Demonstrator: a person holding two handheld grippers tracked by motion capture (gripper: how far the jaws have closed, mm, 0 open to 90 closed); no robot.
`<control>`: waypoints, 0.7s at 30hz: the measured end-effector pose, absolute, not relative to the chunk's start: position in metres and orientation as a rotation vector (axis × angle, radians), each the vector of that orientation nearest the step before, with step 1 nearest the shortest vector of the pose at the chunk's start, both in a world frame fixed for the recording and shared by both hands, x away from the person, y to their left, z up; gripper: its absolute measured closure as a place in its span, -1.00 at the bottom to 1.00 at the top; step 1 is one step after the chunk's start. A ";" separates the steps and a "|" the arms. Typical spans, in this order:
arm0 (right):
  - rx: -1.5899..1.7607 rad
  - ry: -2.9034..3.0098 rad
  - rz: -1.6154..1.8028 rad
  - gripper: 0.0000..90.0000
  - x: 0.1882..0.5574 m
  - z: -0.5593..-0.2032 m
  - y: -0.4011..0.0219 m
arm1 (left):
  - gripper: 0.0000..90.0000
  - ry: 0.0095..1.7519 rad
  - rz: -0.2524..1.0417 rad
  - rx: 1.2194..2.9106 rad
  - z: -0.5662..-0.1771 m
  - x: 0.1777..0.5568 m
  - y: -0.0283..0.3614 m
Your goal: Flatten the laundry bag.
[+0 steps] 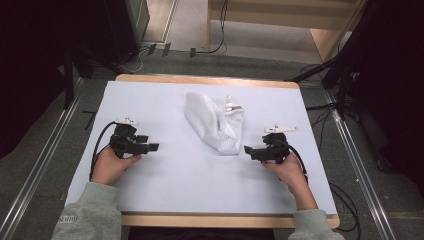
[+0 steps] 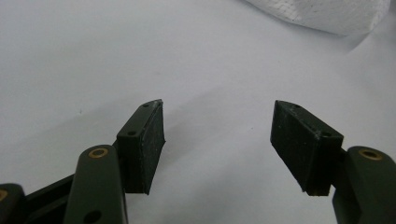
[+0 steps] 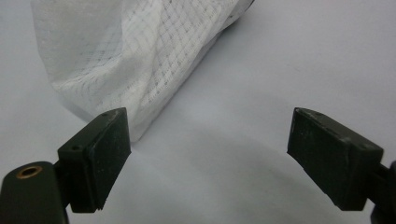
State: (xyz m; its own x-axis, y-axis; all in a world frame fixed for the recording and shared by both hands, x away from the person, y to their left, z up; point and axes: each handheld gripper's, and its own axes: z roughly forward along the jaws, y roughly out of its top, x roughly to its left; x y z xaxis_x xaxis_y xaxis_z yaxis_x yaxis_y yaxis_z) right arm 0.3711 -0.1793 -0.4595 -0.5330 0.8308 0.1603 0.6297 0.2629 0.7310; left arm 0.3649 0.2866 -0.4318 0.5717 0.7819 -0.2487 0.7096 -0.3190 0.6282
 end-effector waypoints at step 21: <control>1.327 2.277 1.164 -0.06 0.377 -0.441 -0.174 | -0.25 1.175 0.126 2.080 -0.428 0.358 0.286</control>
State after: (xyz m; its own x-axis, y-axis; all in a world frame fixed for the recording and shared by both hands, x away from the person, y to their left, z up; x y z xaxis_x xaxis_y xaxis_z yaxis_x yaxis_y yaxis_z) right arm 0.3775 -0.1745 -0.4410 -0.5489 0.8200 0.1622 0.6118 0.2619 0.7464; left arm 0.3583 0.2863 -0.4281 0.5774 0.7755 -0.2553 0.7040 -0.3146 0.6368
